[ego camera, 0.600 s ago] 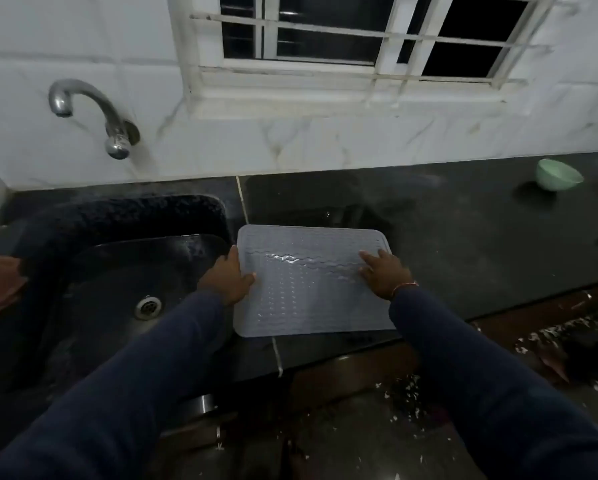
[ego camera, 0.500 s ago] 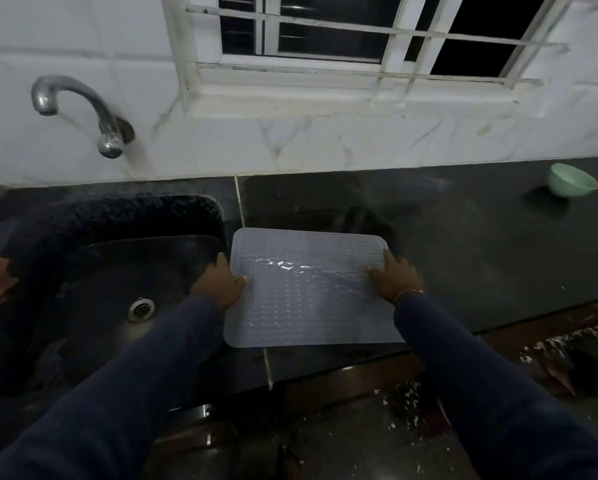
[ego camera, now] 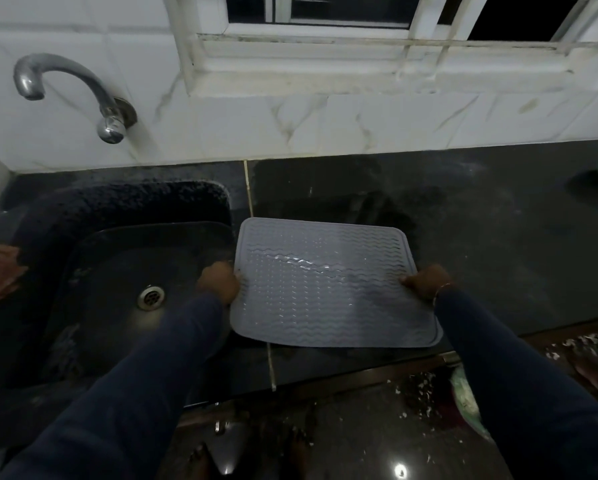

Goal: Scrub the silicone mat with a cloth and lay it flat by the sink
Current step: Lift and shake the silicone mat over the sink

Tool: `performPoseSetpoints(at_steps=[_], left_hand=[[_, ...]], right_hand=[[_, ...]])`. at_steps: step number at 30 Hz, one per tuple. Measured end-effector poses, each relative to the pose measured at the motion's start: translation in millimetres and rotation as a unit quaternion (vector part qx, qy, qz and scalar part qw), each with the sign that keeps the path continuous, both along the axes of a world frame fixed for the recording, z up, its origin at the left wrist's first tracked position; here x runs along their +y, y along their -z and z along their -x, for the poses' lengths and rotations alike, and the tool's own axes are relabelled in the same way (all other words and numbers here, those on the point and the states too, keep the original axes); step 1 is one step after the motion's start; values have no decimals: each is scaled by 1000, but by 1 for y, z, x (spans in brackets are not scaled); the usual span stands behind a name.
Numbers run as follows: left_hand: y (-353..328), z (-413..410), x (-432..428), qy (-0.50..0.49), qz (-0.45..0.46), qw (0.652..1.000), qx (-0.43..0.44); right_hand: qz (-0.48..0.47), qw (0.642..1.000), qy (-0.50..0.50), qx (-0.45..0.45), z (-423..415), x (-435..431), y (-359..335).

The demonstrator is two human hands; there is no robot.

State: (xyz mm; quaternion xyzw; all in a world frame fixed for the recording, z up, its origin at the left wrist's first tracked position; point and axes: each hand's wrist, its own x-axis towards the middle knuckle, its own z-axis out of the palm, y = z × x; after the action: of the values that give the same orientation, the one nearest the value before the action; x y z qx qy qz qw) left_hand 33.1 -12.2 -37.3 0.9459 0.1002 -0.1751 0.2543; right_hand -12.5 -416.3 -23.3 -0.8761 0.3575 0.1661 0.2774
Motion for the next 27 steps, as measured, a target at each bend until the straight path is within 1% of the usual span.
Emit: performPoseSetpoints(at_steps=[2,5,9,14,16,21,24,25,27], left_hand=[[1,0,5,-7,18,1000,-17],[6,-3,15,-22,43,998,-34],[3,-12,28,-14,65,997,-48],[9,-22,67,-42,91,994,-41],[9,-24,81,-41,102,993,-47],[3,-34,93,-39,110,991,-63],[0,-39,109,-47,106,991,-71],[0,-41,116,-46,100,992,-68],[-2,-45,127,-30,103,994,-30]], right_hand=[[10,1000,-13,-4,1,6,-3],[23,999,-13,-44,5,16,-3],[34,995,-13,-92,6,33,-8],[-14,985,-23,-171,8,67,-15],[-13,980,-30,-195,6,84,-19],[-36,968,11,-250,-3,114,-38],[-61,958,-10,-281,-4,131,-53],[-64,955,-17,-288,-5,138,-58],[-65,950,-23,-306,-7,152,-67]])
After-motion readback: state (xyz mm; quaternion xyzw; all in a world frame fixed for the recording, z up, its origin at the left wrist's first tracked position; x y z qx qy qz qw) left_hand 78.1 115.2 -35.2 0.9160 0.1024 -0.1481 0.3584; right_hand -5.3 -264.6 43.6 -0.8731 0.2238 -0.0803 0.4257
